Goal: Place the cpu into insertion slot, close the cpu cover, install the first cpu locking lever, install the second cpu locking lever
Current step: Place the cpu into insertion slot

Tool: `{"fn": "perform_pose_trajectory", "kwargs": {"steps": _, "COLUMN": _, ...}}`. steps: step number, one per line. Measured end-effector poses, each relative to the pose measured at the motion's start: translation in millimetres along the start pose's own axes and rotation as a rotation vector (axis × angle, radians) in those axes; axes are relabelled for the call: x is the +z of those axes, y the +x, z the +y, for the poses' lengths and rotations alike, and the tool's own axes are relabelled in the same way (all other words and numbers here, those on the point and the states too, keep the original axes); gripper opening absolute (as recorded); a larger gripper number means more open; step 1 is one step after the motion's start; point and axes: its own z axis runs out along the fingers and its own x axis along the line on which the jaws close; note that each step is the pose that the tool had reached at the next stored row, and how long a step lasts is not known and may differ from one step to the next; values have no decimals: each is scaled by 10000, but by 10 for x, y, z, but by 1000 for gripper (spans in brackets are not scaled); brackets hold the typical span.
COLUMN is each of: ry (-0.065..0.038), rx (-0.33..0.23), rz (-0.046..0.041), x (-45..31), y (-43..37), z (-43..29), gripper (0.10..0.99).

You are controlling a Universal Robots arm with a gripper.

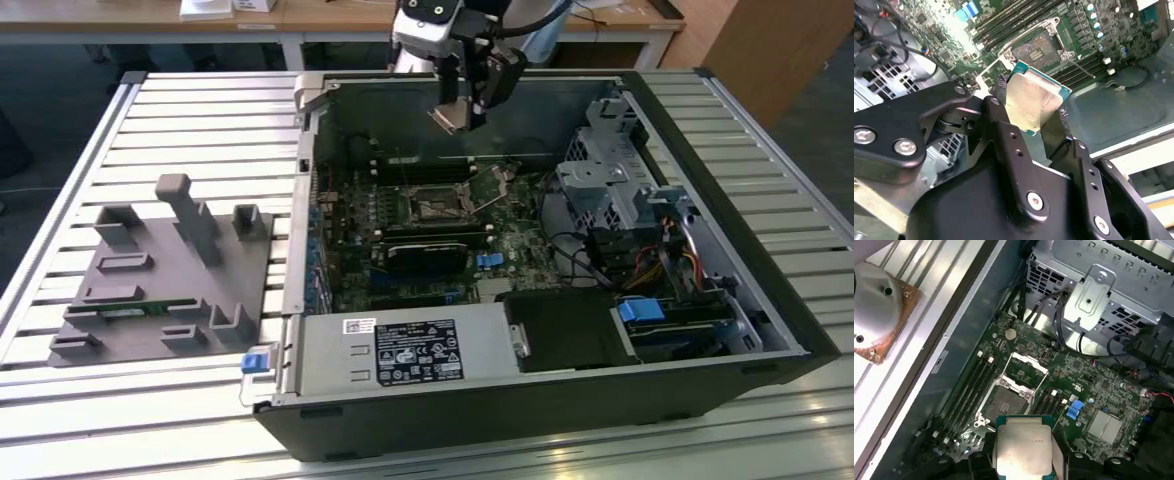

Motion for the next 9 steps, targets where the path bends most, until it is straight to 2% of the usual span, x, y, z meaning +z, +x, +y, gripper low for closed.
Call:
{"fn": "perform_pose_trajectory", "kwargs": {"steps": 1, "ry": -4, "rx": 486, "rz": -50, "x": 10, "y": 0, "z": -1, "gripper": 525}}
{"fn": "perform_pose_trajectory", "kwargs": {"steps": 9, "ry": -26, "rx": 1923, "rz": -179, "x": 44, "y": -1, "z": -4, "gripper": 525}}
